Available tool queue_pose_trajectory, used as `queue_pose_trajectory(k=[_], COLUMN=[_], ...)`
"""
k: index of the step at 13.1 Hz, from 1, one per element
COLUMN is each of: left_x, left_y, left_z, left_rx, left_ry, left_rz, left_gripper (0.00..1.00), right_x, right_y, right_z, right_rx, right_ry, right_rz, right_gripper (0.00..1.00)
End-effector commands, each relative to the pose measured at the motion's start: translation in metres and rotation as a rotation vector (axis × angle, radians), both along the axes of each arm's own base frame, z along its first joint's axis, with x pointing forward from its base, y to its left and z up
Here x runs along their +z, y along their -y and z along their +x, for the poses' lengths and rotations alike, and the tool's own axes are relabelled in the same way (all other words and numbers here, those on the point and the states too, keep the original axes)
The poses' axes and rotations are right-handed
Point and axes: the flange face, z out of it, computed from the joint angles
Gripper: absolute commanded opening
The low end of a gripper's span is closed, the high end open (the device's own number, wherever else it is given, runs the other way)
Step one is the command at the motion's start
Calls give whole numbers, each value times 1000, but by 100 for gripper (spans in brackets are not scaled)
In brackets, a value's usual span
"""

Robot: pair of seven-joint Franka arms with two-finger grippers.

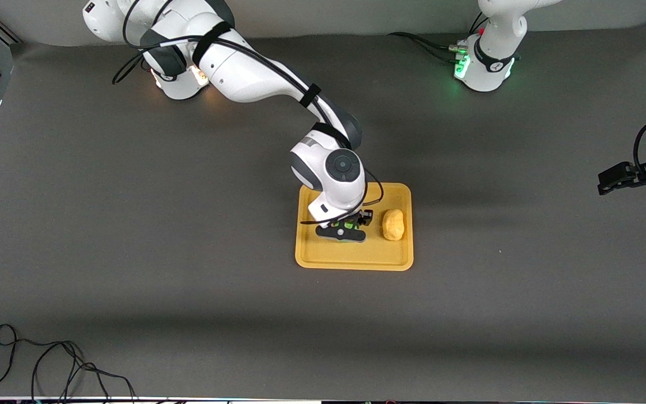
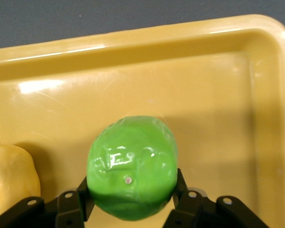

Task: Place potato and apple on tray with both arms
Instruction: 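Lower the apple onto the tray beside the potato with the right gripper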

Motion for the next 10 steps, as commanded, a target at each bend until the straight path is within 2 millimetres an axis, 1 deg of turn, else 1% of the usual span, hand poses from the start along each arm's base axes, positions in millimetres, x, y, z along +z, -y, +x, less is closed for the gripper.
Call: queue_pose_trajectory(k=[1,2,3,4,5,6,8,9,10], left_x=[19,24,32,36,36,36,35,35,35], left_y=[0,2,0,-1,2,3,5,9,11], left_z=[-12,-15,-20,-25,-26,-27,-28,-28,-25], left_rx=[-20,-37,-37,-53,-80,-86,-92,-98,-101], left_ry=[20,23,29,22,11,2,-9,-8,-6], left_rz=[-35,-43,-43,-48,-51,-55,-55,-55,-54], left_gripper=[100,100,100,100,100,100,100,100,100], right_x=[-6,-6,-6,-3,8,36,98,141,181], right_y=[-6,-6,-3,-3,-4,-5,7,14,30], right_z=[-4,-4,-2,0,0,2,4,0,3], right_rx=[2,0,-3,-7,-10,-16,-30,-32,-49], right_ry=[19,17,16,20,23,30,3,-6,-13], right_rz=[7,9,8,13,17,31,0,-13,-18], right_gripper=[34,54,99,100,100,100,100,100,100])
